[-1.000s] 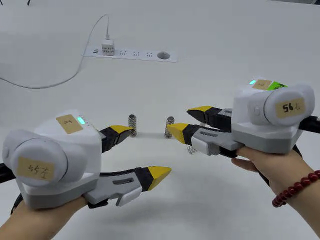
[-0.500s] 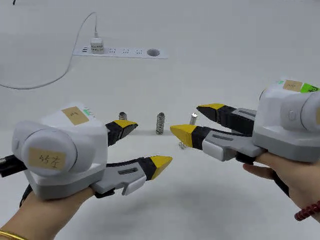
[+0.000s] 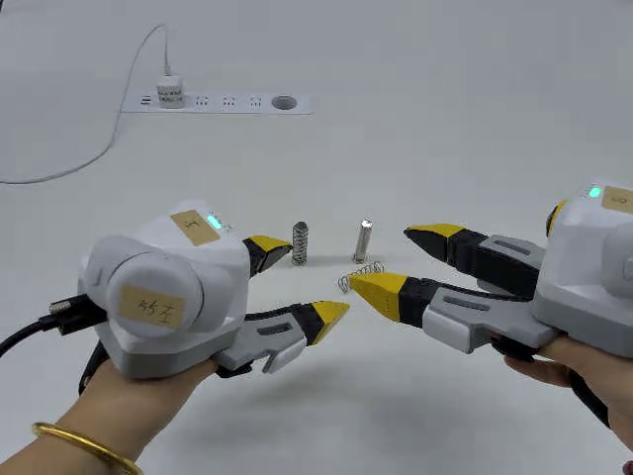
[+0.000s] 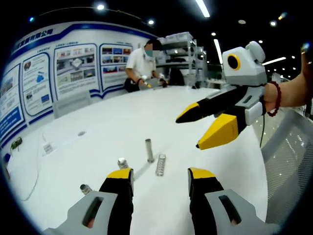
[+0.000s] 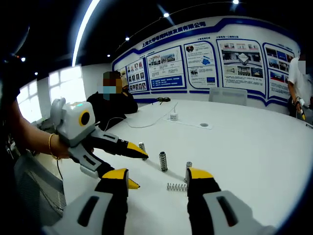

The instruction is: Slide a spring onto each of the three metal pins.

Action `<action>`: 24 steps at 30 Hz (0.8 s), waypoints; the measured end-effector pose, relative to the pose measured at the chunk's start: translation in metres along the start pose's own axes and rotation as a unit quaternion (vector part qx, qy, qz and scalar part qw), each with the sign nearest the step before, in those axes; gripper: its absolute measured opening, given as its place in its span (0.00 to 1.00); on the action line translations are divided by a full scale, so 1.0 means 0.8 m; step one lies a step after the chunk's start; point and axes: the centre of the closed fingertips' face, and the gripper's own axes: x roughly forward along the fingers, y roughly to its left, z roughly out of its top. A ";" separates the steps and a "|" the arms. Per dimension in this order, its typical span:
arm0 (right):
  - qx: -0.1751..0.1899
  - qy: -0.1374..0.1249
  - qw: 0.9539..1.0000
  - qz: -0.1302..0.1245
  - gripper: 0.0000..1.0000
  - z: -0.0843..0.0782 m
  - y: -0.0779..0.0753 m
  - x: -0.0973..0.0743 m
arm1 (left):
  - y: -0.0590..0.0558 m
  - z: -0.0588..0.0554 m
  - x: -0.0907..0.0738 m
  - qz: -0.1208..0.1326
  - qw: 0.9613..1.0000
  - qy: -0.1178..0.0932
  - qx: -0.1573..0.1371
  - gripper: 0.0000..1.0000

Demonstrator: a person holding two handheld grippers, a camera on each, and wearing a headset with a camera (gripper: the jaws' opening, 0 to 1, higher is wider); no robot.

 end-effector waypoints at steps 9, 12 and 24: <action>-0.006 0.003 1.000 -0.004 0.52 -0.008 -0.002 -0.011 | 0.001 -0.011 0.034 -0.012 1.000 0.018 0.011 0.38; -0.008 0.007 1.000 -0.005 0.53 -0.012 -0.002 -0.014 | 0.002 -0.016 0.043 -0.016 1.000 0.025 0.006 0.36; 0.000 0.015 1.000 -0.020 0.54 -0.025 -0.010 -0.023 | 0.005 -0.038 0.067 -0.023 0.999 0.043 -0.017 0.29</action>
